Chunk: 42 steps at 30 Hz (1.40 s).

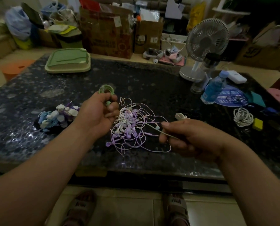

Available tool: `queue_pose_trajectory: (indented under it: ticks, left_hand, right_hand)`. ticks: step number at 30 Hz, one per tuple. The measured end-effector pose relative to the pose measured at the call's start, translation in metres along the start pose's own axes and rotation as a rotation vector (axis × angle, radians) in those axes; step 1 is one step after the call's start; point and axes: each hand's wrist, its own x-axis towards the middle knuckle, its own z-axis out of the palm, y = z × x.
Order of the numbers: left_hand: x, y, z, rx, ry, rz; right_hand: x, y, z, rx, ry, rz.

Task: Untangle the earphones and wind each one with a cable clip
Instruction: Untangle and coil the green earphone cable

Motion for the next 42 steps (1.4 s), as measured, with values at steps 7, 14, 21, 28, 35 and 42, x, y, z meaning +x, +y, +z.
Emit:
queue_pose_trajectory:
  ticks: [7, 14, 21, 28, 35, 42]
  left_hand:
    - [-0.023, -0.019, 0.030, 0.052, -0.237, -0.069]
    - [-0.044, -0.032, 0.048, -0.024, -0.322, -0.160]
    - [-0.041, -0.034, 0.043, 0.138, -0.248, -0.053]
    - [-0.040, -0.040, 0.042, 0.239, -0.245, -0.037]
    - [-0.037, -0.040, 0.032, 0.454, -0.237, 0.017]
    - [-0.044, -0.036, 0.017, 1.270, -0.276, 0.310]
  right_hand:
    - [0.008, 0.008, 0.026, -0.325, 0.110, -0.057]
    - [0.024, 0.003, 0.044, -0.045, 0.112, -0.342]
    - [0.015, 0.004, 0.044, -0.380, 0.360, -0.167]
    - [0.028, 0.004, 0.060, -0.418, 0.386, -0.294]
    - [0.029, 0.002, 0.051, 0.162, 0.359, -0.191]
    - [0.022, 0.000, 0.042, -0.016, 0.317, -0.217]
